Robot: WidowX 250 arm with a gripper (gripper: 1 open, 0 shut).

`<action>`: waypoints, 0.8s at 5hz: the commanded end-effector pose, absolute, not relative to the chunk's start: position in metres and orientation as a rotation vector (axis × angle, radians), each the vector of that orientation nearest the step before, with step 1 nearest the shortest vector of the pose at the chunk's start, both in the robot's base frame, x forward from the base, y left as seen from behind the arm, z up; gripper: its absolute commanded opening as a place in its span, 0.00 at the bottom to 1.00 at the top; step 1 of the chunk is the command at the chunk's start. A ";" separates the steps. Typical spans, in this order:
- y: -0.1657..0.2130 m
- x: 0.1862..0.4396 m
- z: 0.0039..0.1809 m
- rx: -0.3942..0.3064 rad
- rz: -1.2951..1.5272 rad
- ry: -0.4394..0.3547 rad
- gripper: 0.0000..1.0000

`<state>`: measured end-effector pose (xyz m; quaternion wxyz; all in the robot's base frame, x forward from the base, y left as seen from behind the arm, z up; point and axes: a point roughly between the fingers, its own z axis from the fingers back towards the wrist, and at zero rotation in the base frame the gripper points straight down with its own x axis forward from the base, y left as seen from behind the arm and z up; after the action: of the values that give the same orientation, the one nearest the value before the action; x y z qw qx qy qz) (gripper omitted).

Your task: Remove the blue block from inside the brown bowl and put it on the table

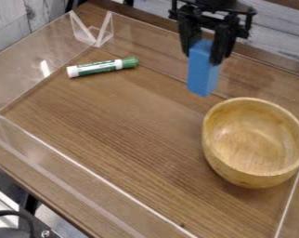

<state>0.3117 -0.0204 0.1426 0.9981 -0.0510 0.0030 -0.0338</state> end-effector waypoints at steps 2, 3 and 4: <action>-0.010 0.314 0.161 -0.089 -0.108 -0.115 0.00; -0.008 0.314 0.160 -0.087 -0.115 -0.139 0.00; -0.006 0.317 0.149 -0.081 -0.119 -0.153 0.00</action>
<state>0.3130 -0.0090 0.1307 0.9961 -0.0445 -0.0444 -0.0616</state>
